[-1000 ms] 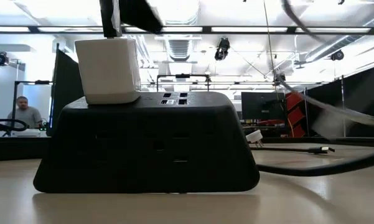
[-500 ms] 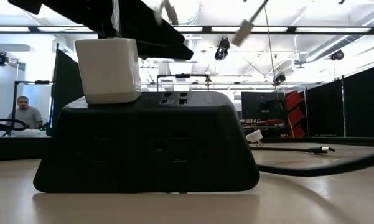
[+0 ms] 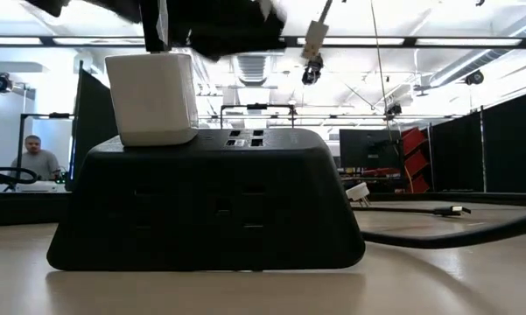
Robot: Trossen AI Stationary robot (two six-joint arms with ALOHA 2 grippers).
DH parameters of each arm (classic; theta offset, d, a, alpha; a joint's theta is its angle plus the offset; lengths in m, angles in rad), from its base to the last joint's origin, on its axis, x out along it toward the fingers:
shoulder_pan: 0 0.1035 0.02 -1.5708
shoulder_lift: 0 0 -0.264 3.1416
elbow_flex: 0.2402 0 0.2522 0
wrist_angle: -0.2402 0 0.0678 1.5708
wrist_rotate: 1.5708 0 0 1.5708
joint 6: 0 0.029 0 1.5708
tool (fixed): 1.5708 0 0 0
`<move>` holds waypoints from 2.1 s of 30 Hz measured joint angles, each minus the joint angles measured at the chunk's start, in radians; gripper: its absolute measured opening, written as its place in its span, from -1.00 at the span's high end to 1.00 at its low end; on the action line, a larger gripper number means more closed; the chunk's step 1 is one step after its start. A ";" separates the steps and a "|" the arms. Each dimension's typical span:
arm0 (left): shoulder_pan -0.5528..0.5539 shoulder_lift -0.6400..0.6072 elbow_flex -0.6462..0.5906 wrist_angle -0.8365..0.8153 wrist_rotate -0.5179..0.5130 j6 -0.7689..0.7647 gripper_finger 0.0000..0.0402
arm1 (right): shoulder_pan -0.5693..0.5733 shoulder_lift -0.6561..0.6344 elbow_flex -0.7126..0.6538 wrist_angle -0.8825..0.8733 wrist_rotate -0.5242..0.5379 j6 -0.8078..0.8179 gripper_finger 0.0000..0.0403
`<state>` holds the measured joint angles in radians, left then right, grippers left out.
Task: Insert USB
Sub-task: Insert the purple charger cable into the bottom black outlet extension
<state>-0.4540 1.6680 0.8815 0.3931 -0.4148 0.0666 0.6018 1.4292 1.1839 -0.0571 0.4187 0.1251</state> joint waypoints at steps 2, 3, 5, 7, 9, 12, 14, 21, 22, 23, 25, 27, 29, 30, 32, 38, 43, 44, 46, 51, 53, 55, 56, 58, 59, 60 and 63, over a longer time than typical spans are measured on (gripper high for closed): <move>0.001 0.008 -0.001 0.087 0.008 0.036 -0.36 | -0.011 0.000 0.000 0.027 0.001 0.017 0.99; 0.000 0.012 -0.001 0.120 0.022 0.055 -0.36 | -0.013 0.000 0.000 0.040 0.002 0.011 0.99; -0.001 0.024 -0.001 0.156 0.044 0.073 -0.36 | -0.015 0.000 0.000 0.067 0.001 -0.005 0.99; -0.001 0.033 -0.001 0.171 0.046 0.082 -0.36 | -0.015 0.000 0.000 0.100 -0.008 -0.004 0.99; -0.001 0.035 -0.001 0.184 0.032 0.083 -0.36 | -0.016 0.000 0.000 0.109 -0.033 -0.004 0.99; 0.001 0.035 -0.001 0.198 0.000 0.102 -0.36 | -0.016 0.000 0.000 0.106 -0.054 0.022 0.99; 0.001 0.035 -0.001 0.207 -0.005 0.118 -0.36 | -0.016 0.000 0.000 0.108 -0.055 0.026 0.99; 0.001 0.035 0.006 0.225 0.035 0.123 -0.36 | -0.021 0.000 0.001 0.107 -0.053 0.022 0.99; 0.001 0.035 0.006 0.233 0.035 0.120 -0.36 | -0.023 0.000 0.001 0.107 -0.053 0.021 0.99; 0.001 0.035 0.006 0.245 0.035 0.119 -0.35 | -0.024 0.000 0.001 0.107 -0.053 0.019 0.99; 0.001 0.037 0.006 0.275 0.034 0.118 -0.31 | -0.027 0.000 0.001 0.107 -0.053 0.008 0.99; 0.001 0.041 0.006 0.288 0.034 0.119 -0.19 | -0.028 0.000 0.001 0.108 -0.053 0.006 0.99; 0.001 0.042 0.006 0.288 0.034 0.119 0.00 | -0.033 0.000 0.001 0.108 -0.053 0.006 0.99; 0.001 0.042 0.006 0.288 0.034 0.119 0.12 | -0.033 0.000 0.001 0.109 -0.053 0.006 0.99; 0.001 0.042 0.006 0.290 0.034 0.119 0.37 | -0.033 0.000 0.001 0.120 -0.053 0.006 0.99; 0.001 0.042 0.006 0.296 0.033 0.132 0.95 | -0.039 0.000 0.001 0.123 -0.053 0.005 0.99; 0.001 0.042 0.006 0.306 0.032 0.134 0.99 | -0.040 0.000 0.001 0.123 -0.053 0.005 0.99; 0.001 0.042 0.006 0.306 0.032 0.134 0.99 | -0.040 0.000 0.001 0.123 -0.053 0.005 0.99; 0.001 0.042 0.006 0.303 0.032 0.134 0.97 | -0.040 0.000 0.001 0.123 -0.053 0.005 0.99; 0.001 0.042 0.006 0.292 0.044 0.159 0.84 | -0.040 0.000 0.001 0.121 -0.053 0.005 0.99; 0.001 0.042 0.006 0.282 0.047 0.161 0.75 | -0.040 0.000 0.001 0.121 -0.053 0.004 0.99; 0.001 0.042 0.006 0.278 0.048 0.167 0.62 | -0.040 0.000 0.001 0.120 -0.054 0.004 0.99; 0.001 0.042 0.006 0.278 0.048 0.172 0.55 | -0.040 0.000 0.001 0.120 -0.054 0.004 0.99; 0.001 0.043 0.006 0.279 0.049 0.176 0.42 | -0.040 0.002 0.001 0.121 -0.054 0.002 0.99; 0.001 0.044 0.006 0.279 0.049 0.176 0.36 | -0.040 0.004 0.001 0.121 -0.054 0.001 0.99; 0.001 0.046 0.006 0.279 0.049 0.176 0.31 | -0.040 0.007 0.001 0.121 -0.054 0.001 0.99; 0.009 0.048 0.006 0.278 0.050 0.165 0.21 | -0.043 0.013 0.001 0.121 -0.056 0.002 0.99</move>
<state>-0.4448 1.7161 0.8879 0.6712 -0.3651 0.2315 0.5591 1.4420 1.1844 0.0640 0.3625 0.1271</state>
